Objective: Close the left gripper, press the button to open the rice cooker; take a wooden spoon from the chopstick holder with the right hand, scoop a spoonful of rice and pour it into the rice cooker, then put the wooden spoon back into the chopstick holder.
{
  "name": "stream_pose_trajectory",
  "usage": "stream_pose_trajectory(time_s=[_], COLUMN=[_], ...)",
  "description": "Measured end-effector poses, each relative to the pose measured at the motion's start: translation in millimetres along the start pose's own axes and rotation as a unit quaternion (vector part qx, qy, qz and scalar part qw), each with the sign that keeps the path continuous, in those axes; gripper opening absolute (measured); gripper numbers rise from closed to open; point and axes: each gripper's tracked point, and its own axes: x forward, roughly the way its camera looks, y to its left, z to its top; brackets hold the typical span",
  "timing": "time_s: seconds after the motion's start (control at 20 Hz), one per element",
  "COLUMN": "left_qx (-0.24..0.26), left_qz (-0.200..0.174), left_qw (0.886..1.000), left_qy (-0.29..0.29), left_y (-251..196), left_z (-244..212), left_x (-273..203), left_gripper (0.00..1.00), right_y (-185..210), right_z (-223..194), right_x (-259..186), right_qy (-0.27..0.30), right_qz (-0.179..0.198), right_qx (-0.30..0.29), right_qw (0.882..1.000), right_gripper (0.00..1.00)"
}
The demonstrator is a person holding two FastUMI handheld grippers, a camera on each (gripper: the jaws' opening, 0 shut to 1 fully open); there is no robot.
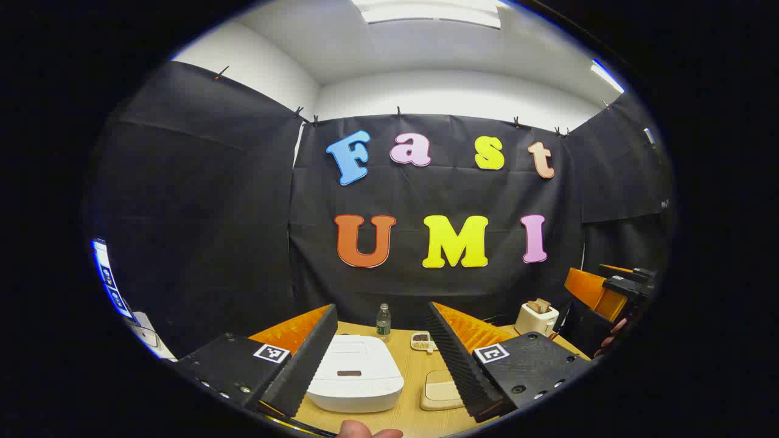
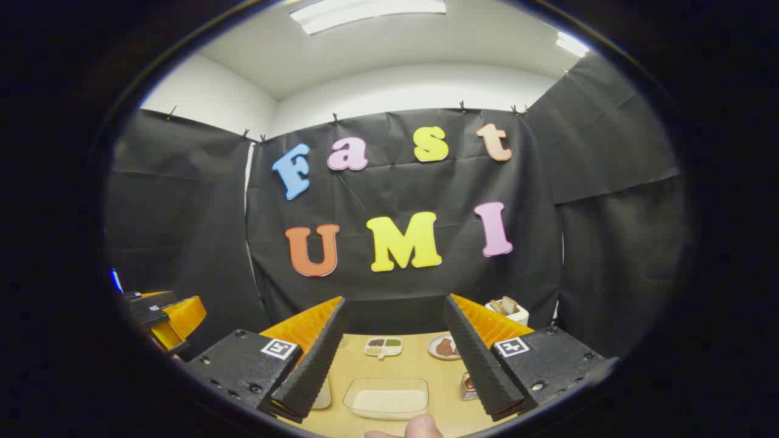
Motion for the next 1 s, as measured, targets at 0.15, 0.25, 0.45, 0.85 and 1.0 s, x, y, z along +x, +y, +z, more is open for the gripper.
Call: stream_pose_trajectory(time_s=[0.15,0.25,0.45,0.85,1.0], left_qx=[0.001,0.001,0.002,0.002,0.001], left_qz=[0.003,0.005,0.004,0.006,0.007], left_qw=[1.0,1.0,1.0,1.0,1.0], left_qy=[-0.002,-0.002,0.0,0.006,0.007], left_y=[1.7,1.5,2.5,2.9,2.5], left_z=[-1.4,-0.9,-4.4,-7.8,-7.8], left_x=[1.1,0.8,1.6,0.8,2.9], left_gripper=[0.95,0.95,0.95,0.95,0.95], right_y=[0.8,1.6,2.4,3.0,4.2], right_z=[1.8,1.5,2.0,3.5,3.1], right_x=[0.4,1.0,3.0,3.0,1.8], right_qy=[-0.002,-0.002,-0.002,-0.006,-0.004], right_qz=[0.003,0.004,0.006,0.009,0.011], right_qx=[-0.001,-0.001,-0.002,-0.003,-0.002], right_qw=[1.0,1.0,1.0,1.0,1.0], right_gripper=[1.0,1.0,1.0,1.0,1.0])
